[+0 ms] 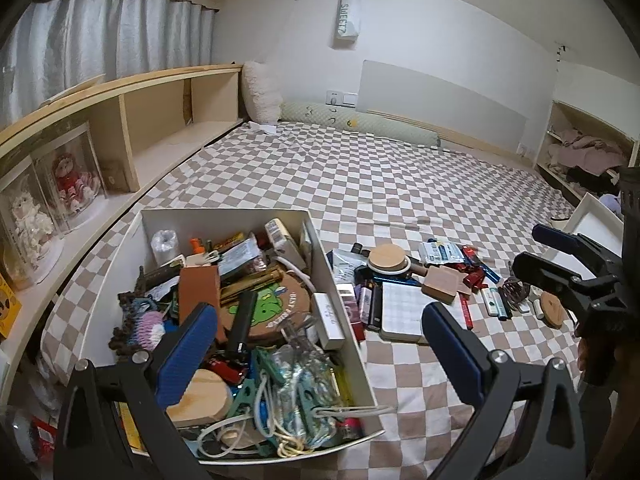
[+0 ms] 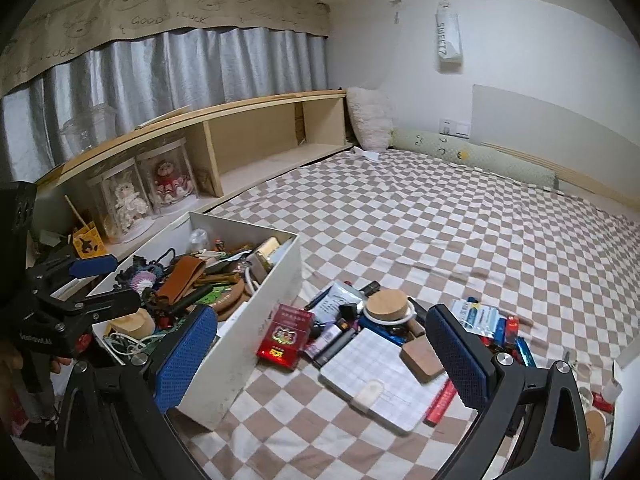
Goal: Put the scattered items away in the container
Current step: 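Move both open grippers back over the pile of items, then grasp the wooden square hook pad with the left gripper while the right grasps the cork coaster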
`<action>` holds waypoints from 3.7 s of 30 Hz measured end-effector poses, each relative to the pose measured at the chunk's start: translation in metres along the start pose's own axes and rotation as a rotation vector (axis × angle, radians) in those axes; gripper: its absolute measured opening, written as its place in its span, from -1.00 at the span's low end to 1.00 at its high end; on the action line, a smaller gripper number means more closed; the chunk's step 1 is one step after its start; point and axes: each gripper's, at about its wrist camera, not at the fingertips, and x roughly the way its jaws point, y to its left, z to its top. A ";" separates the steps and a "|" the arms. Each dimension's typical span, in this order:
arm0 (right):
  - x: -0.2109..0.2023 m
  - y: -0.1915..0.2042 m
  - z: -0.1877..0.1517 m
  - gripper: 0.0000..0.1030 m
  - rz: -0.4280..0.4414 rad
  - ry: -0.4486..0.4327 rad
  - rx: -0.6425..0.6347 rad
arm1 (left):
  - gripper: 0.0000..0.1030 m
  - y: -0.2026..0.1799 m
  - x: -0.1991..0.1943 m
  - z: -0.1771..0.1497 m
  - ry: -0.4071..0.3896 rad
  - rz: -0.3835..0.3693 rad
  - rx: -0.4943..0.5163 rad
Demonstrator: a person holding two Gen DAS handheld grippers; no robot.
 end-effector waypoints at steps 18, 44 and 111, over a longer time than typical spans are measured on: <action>-0.025 -0.084 -0.036 1.00 -0.102 0.002 0.133 | 0.99 -0.076 0.040 0.001 0.045 -0.137 0.069; -0.020 -0.194 -0.130 1.00 -0.273 0.055 0.396 | 0.76 -0.182 0.170 -0.013 0.219 -0.322 0.161; -0.025 -0.318 -0.196 1.00 -0.569 0.190 0.627 | 0.37 -0.157 0.204 -0.068 0.258 -0.226 0.251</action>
